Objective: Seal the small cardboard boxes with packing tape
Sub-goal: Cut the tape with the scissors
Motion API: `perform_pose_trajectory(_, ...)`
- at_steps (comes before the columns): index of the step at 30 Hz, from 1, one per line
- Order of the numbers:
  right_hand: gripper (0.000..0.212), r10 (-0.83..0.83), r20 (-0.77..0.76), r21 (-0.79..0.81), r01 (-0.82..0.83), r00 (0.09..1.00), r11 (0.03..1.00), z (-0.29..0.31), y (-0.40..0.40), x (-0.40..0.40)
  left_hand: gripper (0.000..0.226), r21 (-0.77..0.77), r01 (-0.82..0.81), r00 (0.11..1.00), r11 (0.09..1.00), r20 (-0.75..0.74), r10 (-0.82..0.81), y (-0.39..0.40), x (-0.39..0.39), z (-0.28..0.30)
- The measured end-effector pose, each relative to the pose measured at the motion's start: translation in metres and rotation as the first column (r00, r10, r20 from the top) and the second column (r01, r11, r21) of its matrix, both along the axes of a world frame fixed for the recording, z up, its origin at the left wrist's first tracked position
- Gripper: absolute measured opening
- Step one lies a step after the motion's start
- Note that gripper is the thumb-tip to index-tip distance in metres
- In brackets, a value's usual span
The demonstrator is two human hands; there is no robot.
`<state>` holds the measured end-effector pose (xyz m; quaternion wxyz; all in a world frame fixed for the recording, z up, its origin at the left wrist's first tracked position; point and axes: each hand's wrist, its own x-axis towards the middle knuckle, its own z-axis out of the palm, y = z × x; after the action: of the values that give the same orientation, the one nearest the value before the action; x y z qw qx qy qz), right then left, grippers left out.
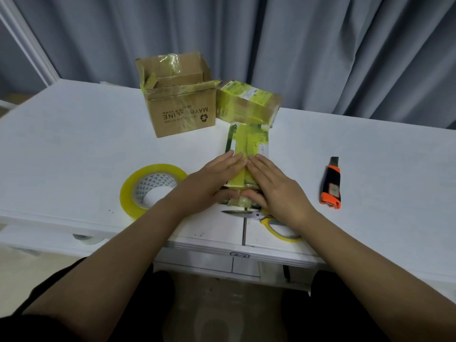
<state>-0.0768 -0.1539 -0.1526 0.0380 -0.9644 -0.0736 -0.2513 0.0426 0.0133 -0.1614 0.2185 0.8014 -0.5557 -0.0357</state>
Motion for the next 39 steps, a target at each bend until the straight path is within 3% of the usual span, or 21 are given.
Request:
perform_pose_trajectory(7,0.065,0.042,-0.050,-0.068,-0.045,0.998,0.997,-0.002,-0.009,0.001,0.076,-0.079,-0.062,0.997,0.995,0.033,0.065,-0.001,-0.002,-0.006)
perform_pose_trajectory(10,0.071,0.057,-0.188,-0.006,-0.059,0.981,0.998,0.001,-0.013,0.007,0.083,-0.032,-0.074,0.997,0.997,0.005,0.074,0.000,0.002,-0.003)
perform_pose_trajectory(13,0.081,0.131,-0.367,0.220,-0.050,0.921,0.974,0.004,-0.021,0.000,0.091,-0.051,-0.082,0.996,0.995,-0.043,0.080,0.002,0.000,-0.004)
perform_pose_trajectory(15,0.081,0.097,-0.287,0.440,0.041,0.953,0.897,0.006,-0.022,-0.015,0.088,-0.094,-0.094,0.991,0.991,-0.108,0.084,0.000,-0.003,-0.006)
perform_pose_trajectory(17,0.061,-0.025,-0.160,0.563,0.112,0.987,0.818,0.004,-0.022,-0.035,0.084,-0.083,-0.102,0.986,0.991,-0.140,0.090,-0.001,-0.005,-0.007)
perform_pose_trajectory(18,0.046,-0.071,-0.149,0.548,0.142,0.986,0.825,0.002,-0.022,-0.043,0.083,-0.076,-0.110,0.984,0.991,-0.146,0.098,-0.002,-0.005,-0.007)
perform_pose_trajectory(20,0.027,-0.125,-0.272,0.388,0.227,0.954,0.893,-0.001,-0.021,-0.054,0.080,-0.060,-0.126,0.981,0.990,-0.158,0.116,-0.002,-0.006,-0.004)
perform_pose_trajectory(23,0.035,-0.163,-0.513,0.107,0.251,0.843,0.962,-0.005,-0.020,-0.060,0.079,-0.001,-0.148,0.979,0.989,-0.140,0.146,-0.003,-0.009,0.002)
perform_pose_trajectory(26,0.037,-0.164,-0.563,0.089,0.257,0.810,0.962,0.000,-0.017,-0.064,0.077,0.062,-0.151,0.980,0.987,-0.119,0.157,-0.004,-0.010,0.008)
perform_pose_trajectory(29,0.031,-0.148,-0.524,0.125,0.247,0.839,0.961,0.006,-0.023,-0.083,0.075,0.080,-0.130,0.964,0.988,-0.223,0.145,-0.004,-0.010,0.015)
perform_pose_trajectory(31,0.028,-0.119,-0.432,0.237,0.240,0.894,0.941,0.011,-0.032,-0.102,0.076,0.076,-0.125,0.939,0.989,-0.314,0.143,-0.004,-0.009,0.020)
perform_pose_trajectory(34,0.024,-0.177,-0.276,0.420,0.284,0.945,0.862,0.019,-0.043,-0.123,0.079,0.070,-0.153,0.928,0.986,-0.333,0.168,-0.007,-0.010,0.025)
perform_pose_trajectory(37,0.009,-0.327,-0.224,0.560,0.396,0.918,0.727,0.025,-0.045,-0.121,0.081,0.052,-0.213,0.920,0.976,-0.324,0.218,-0.008,-0.014,0.030)
perform_pose_trajectory(39,0.015,-0.396,-0.274,0.583,0.479,0.876,0.657,0.026,-0.042,-0.106,0.081,0.050,-0.230,0.929,0.972,-0.287,0.235,-0.007,-0.019,0.033)
